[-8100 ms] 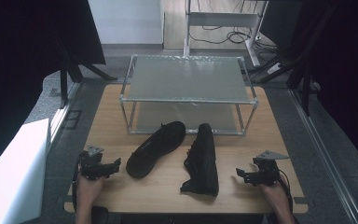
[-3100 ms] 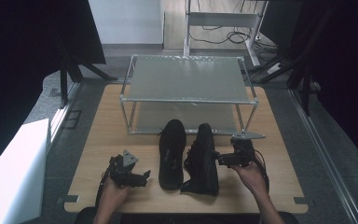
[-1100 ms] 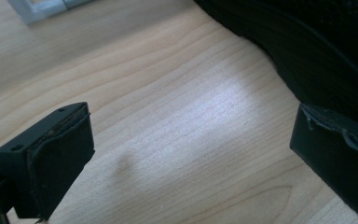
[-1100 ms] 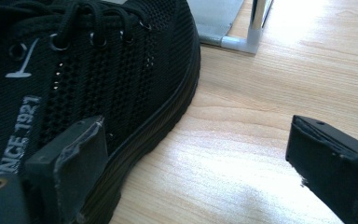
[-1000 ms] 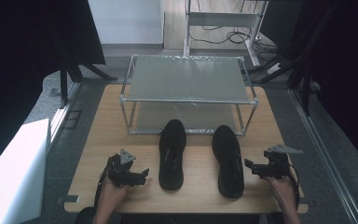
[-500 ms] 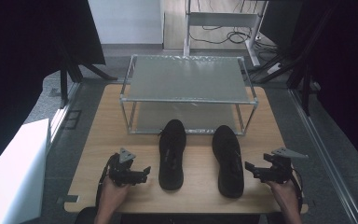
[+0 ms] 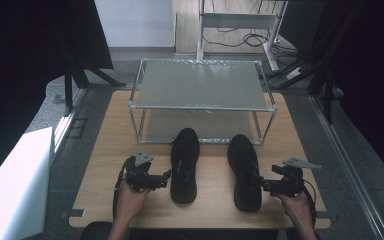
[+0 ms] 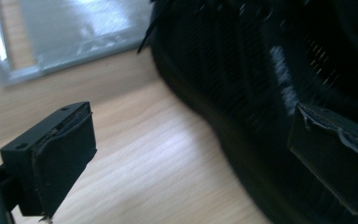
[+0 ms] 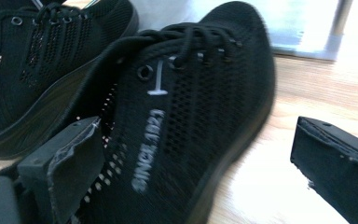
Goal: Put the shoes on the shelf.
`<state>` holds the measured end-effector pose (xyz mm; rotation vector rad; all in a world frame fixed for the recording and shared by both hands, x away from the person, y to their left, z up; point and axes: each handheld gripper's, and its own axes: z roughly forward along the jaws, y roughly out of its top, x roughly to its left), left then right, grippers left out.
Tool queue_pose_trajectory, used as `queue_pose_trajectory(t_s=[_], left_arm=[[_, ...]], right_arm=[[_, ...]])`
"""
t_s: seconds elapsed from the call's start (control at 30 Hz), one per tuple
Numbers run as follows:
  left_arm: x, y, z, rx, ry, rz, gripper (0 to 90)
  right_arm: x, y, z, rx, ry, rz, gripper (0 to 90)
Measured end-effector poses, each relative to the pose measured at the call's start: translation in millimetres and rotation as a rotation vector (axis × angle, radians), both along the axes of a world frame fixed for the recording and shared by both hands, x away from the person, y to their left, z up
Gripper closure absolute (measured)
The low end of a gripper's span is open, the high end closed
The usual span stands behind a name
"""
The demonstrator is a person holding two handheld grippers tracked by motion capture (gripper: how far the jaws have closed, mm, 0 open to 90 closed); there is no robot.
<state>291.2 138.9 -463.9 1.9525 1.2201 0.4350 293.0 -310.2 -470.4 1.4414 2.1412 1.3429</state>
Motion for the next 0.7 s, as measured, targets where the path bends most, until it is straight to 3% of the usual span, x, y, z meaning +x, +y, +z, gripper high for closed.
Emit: queue_pose_trajectory(t_s=[0.17,0.37,0.6,0.63,0.7], left_arm=[[10.5,-12.7,4.9,-0.024,0.000,-0.019,0.5],[28.3,-38.2,-0.3,-0.038,0.034,-0.058,1.1],[43.0,-45.4,-15.9,-0.008,0.080,-0.051,2.6],[44.9,-47.7,-19.4,-0.004,0.091,-0.055,4.4],[46.6,-50.5,-22.8,0.001,0.098,-0.058,7.8]], right_arm=[[9.4,11.0,-3.3,-0.020,0.005,0.022,5.2],[17.8,17.4,-10.5,-0.060,0.020,0.033,6.8],[32.3,33.0,-18.6,-0.144,0.000,0.019,18.1],[35.6,39.1,-19.8,-0.192,-0.012,0.000,20.2],[36.9,42.6,-18.8,-0.230,-0.024,-0.022,27.1]])
